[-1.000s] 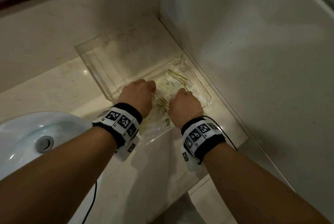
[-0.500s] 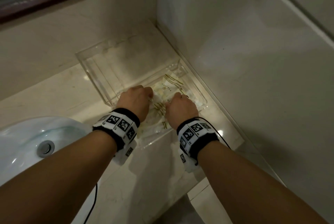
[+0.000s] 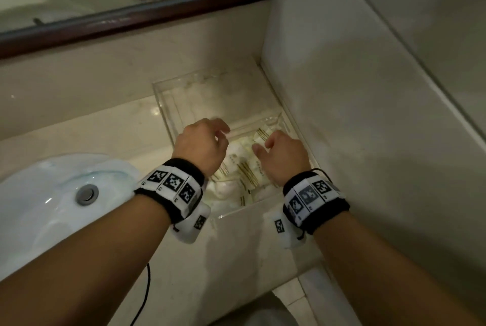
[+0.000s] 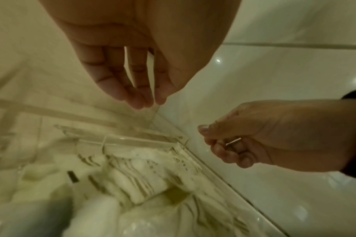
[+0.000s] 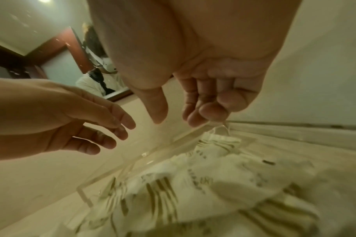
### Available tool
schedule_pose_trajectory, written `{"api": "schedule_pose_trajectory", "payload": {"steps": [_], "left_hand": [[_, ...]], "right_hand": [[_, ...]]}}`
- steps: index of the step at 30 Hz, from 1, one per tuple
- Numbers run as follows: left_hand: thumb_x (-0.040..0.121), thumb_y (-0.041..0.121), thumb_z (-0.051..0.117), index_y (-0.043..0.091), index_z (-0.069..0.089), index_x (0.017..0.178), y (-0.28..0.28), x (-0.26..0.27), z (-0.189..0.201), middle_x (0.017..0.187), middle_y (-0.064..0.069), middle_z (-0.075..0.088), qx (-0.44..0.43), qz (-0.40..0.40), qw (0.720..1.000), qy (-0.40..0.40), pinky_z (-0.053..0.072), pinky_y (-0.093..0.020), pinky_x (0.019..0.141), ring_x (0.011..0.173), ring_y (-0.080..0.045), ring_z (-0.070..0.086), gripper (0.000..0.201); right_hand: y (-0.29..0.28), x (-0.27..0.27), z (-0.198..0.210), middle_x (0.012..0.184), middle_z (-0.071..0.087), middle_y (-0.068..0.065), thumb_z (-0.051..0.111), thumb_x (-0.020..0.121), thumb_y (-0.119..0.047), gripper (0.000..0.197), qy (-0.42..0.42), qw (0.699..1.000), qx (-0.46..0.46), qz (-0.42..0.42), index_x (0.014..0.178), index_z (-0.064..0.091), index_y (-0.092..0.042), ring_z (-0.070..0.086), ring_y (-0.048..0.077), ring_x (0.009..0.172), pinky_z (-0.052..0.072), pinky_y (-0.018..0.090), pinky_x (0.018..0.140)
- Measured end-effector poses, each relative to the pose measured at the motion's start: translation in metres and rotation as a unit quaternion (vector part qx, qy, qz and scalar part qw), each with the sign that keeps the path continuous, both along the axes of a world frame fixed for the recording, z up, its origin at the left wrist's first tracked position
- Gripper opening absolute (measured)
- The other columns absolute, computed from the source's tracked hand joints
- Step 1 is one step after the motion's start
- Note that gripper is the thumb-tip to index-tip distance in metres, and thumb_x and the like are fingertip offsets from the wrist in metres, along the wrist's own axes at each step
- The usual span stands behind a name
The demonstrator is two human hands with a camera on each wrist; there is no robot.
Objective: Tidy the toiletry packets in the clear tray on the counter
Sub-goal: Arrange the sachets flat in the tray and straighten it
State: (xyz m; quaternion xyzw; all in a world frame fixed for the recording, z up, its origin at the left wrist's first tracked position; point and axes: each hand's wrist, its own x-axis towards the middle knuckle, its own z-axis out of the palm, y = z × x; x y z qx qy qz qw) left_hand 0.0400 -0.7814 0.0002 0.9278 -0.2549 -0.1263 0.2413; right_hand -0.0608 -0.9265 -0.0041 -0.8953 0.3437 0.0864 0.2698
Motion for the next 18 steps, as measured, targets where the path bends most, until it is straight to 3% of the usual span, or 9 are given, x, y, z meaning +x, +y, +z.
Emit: {"api": "schedule_pose_trajectory", "payload": {"steps": [3,6,14,18], "left_hand": [[0.09,0.026,0.051,0.028,0.07,0.105,0.01,-0.003,0.01,0.1,0.006,0.07,-0.014,0.017,1.0,-0.005,0.047,-0.027,0.073,0.087,-0.018,0.066,0.024],[0.091,0.025,0.053,0.026,0.069,0.111,0.022,-0.01,0.013,0.109,0.0,0.069,-0.039,0.021,0.999,0.003,0.049,-0.03,0.08,0.095,-0.021,0.066,0.026],[0.096,0.036,0.051,0.028,0.058,0.132,0.032,-0.045,0.007,0.14,0.005,0.055,-0.039,-0.022,0.997,0.07,0.038,-0.033,0.105,0.128,-0.019,0.048,0.037],[0.095,0.046,0.049,0.029,0.053,0.137,0.024,-0.057,0.0,0.147,0.006,0.048,-0.019,-0.047,0.996,0.067,0.032,-0.033,0.109,0.136,-0.018,0.04,0.045]], "right_hand": [[-0.004,0.002,0.008,0.101,0.07,0.003,0.06,0.089,-0.051,0.04,-0.035,0.999,-0.014,0.022,0.107,0.06,-0.015,0.064,0.023,0.098,0.05,0.033,0.082],[-0.005,-0.001,0.008,0.106,0.067,0.003,0.062,0.087,-0.051,0.042,-0.083,0.994,-0.029,0.068,0.108,0.06,-0.015,0.061,0.022,0.1,0.048,0.032,0.085],[0.002,-0.022,-0.005,0.144,0.051,0.006,0.06,0.085,-0.057,0.062,-0.129,0.98,-0.069,0.138,0.132,0.054,-0.017,0.038,0.029,0.139,0.033,0.047,0.113],[0.002,-0.025,-0.015,0.158,0.034,0.001,0.056,0.087,-0.061,0.069,-0.09,0.984,-0.063,0.143,0.143,0.044,-0.022,0.017,0.022,0.15,0.025,0.044,0.119]]}}
